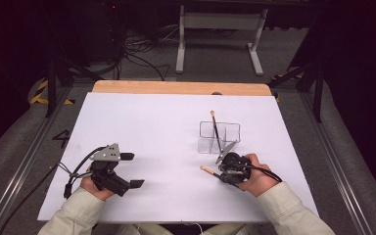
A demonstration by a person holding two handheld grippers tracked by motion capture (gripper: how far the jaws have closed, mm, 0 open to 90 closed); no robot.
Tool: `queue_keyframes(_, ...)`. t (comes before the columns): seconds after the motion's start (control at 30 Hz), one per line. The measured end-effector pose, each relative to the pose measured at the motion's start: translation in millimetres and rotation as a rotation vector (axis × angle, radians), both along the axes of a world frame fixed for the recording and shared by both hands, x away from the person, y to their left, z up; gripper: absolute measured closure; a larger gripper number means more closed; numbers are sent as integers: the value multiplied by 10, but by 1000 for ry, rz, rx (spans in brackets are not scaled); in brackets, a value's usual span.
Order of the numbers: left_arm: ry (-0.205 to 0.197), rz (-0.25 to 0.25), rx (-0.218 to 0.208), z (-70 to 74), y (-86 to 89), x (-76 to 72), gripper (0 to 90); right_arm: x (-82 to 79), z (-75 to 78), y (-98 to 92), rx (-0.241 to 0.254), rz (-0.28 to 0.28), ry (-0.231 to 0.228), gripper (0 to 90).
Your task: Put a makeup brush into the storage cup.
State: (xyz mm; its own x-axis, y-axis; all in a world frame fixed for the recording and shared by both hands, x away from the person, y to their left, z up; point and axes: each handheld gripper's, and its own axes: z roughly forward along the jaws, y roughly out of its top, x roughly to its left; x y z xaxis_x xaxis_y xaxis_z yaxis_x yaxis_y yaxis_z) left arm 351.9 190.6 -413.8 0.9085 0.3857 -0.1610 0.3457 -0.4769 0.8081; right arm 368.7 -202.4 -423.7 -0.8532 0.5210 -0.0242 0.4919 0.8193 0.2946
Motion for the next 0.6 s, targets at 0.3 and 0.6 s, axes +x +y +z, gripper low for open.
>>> queue_keyframes(0.3, -1, 1, 1, 0, -2, 0, 0, -8, 28, -3, 14, 3, 2, 834)
queue_keyframes(0.6, -4, -2, -1, 0, -1, -1, 0, -14, 140, -41, 63, -9, -21, 835)
